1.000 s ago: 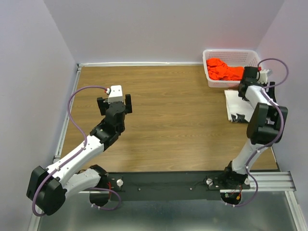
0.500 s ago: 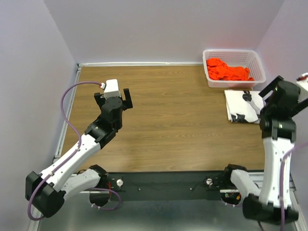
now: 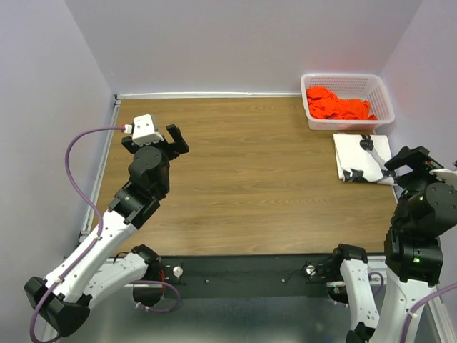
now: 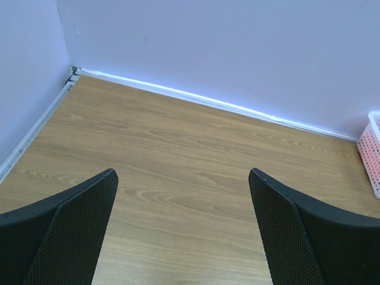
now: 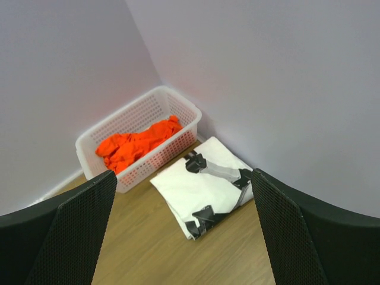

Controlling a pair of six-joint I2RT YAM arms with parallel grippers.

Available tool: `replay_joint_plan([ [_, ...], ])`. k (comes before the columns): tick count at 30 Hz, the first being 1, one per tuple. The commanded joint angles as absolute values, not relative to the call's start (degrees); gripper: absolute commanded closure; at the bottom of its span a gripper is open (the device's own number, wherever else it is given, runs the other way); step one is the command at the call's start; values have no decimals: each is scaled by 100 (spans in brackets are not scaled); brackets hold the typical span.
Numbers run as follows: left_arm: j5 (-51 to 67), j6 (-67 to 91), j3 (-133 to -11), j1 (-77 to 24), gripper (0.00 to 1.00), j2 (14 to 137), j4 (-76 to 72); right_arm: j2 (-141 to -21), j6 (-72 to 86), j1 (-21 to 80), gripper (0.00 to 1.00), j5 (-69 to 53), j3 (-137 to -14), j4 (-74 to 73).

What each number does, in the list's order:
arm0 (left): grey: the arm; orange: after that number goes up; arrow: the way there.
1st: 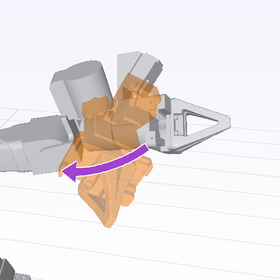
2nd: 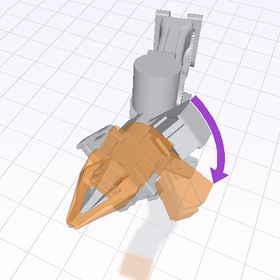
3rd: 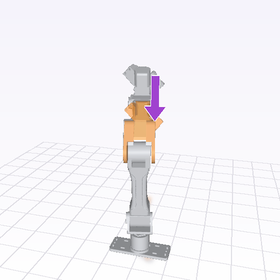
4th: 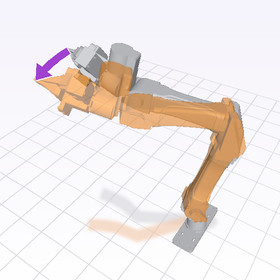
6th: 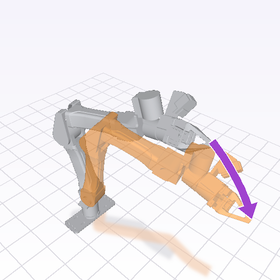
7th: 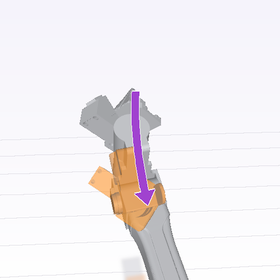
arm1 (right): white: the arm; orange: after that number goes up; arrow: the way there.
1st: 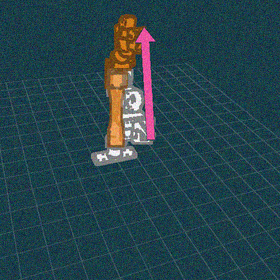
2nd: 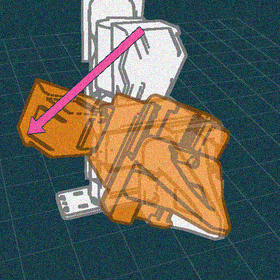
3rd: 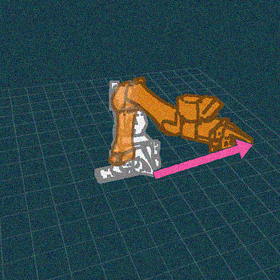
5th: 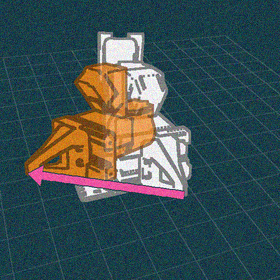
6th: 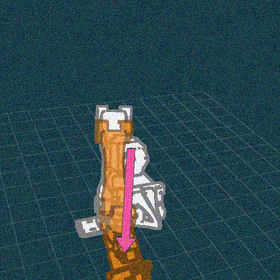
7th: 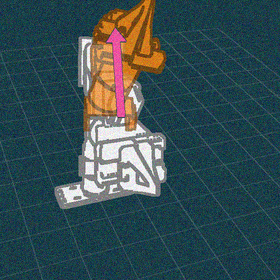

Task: Fold and stack the t-shirts
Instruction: Reset both grippers

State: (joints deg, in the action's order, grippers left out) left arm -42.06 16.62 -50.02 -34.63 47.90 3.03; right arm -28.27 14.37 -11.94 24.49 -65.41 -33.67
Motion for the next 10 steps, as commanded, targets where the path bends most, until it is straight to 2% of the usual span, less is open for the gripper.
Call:
replay_joint_plan([
  [1,-4360,1881,-4904,-3480,1,4702,255,-2751,1318,-1160,0,2083,-6346,-3498],
  [10,-4201,1995,-4746,-3480,1,4517,141,-2619,1336,-1081,0,1960,-6214,-3454],
])
